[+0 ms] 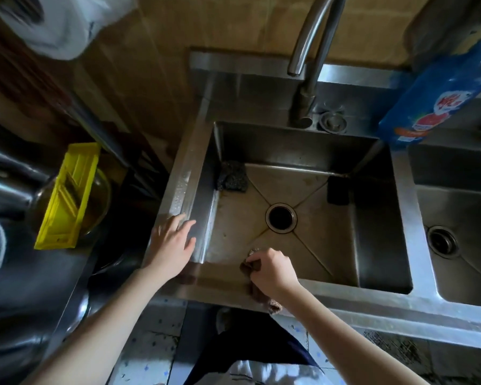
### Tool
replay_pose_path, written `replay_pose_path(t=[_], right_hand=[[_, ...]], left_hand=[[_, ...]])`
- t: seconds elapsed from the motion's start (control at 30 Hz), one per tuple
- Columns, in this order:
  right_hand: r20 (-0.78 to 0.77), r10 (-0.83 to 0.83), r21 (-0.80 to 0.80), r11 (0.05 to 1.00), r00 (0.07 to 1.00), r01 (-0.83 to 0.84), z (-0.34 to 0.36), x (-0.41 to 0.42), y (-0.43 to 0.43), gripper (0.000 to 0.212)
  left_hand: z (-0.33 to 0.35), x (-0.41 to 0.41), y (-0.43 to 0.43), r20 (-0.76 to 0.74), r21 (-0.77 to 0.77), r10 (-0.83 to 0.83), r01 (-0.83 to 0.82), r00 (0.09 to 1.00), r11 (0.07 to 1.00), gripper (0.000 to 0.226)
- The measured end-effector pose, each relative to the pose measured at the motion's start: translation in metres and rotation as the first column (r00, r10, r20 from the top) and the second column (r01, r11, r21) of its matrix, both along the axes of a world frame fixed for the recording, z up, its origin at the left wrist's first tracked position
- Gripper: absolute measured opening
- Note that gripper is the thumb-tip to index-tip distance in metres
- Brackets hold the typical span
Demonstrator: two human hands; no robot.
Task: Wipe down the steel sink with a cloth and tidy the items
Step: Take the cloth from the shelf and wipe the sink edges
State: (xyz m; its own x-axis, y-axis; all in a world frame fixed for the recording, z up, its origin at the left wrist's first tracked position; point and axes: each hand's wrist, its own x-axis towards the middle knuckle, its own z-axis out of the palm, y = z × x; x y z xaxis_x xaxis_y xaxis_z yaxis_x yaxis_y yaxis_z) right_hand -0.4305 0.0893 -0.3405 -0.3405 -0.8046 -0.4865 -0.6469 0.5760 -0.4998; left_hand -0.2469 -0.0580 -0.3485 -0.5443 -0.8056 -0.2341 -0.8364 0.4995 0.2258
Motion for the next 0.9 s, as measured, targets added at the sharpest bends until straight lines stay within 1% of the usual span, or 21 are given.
replay_pose_path(t=[0.2,0.3,0.4,0.5,0.57,0.67,0.77,0.83,0.9], right_hand=[[0.245,-0.014,0.038,0.999,0.969,0.005,-0.007,-0.013,-0.036,0.038],[0.27,-0.028,-0.022,0.999,0.963,0.035,-0.014,-0.017,-0.053,0.039],[0.303,-0.146,-0.073,0.982,0.942,0.176,-0.022,-0.017,-0.073,0.04],[0.392,-0.294,-0.084,0.932,0.872,0.352,-0.031,-0.017,-0.098,0.047],[0.436,-0.35,-0.081,0.902,0.829,0.423,-0.038,-0.017,-0.115,0.05],[0.459,-0.436,-0.072,0.85,0.774,0.521,-0.049,-0.012,-0.14,0.047],[0.524,-0.524,-0.028,0.777,0.672,0.628,-0.059,0.002,-0.159,0.047],[0.584,-0.534,0.023,0.764,0.612,0.644,-0.068,0.014,-0.166,0.039],[0.61,-0.5,0.046,0.797,0.615,0.602,-0.076,0.028,-0.168,0.027]], left_hand=[[0.001,0.004,-0.025,0.005,-0.028,0.03,-0.03,1.0,0.999,0.043],[0.0,0.0,-0.042,-0.002,-0.035,0.033,-0.033,0.999,0.999,0.043],[0.0,-0.008,-0.059,-0.006,-0.04,0.031,-0.032,0.999,0.999,0.044],[-0.003,-0.014,-0.074,0.001,-0.058,0.025,-0.025,1.0,0.998,0.044],[-0.006,-0.019,-0.084,-0.005,-0.063,0.019,-0.019,1.0,0.998,0.045],[-0.011,-0.028,-0.098,0.004,-0.079,0.001,-0.001,1.0,0.997,0.046],[-0.017,-0.039,-0.111,0.003,-0.091,-0.025,0.026,1.0,0.996,0.048],[-0.018,-0.047,-0.12,0.0,-0.107,-0.046,0.045,0.999,0.993,0.051],[-0.018,-0.051,-0.131,0.002,-0.108,-0.065,0.065,0.998,0.992,0.052]])
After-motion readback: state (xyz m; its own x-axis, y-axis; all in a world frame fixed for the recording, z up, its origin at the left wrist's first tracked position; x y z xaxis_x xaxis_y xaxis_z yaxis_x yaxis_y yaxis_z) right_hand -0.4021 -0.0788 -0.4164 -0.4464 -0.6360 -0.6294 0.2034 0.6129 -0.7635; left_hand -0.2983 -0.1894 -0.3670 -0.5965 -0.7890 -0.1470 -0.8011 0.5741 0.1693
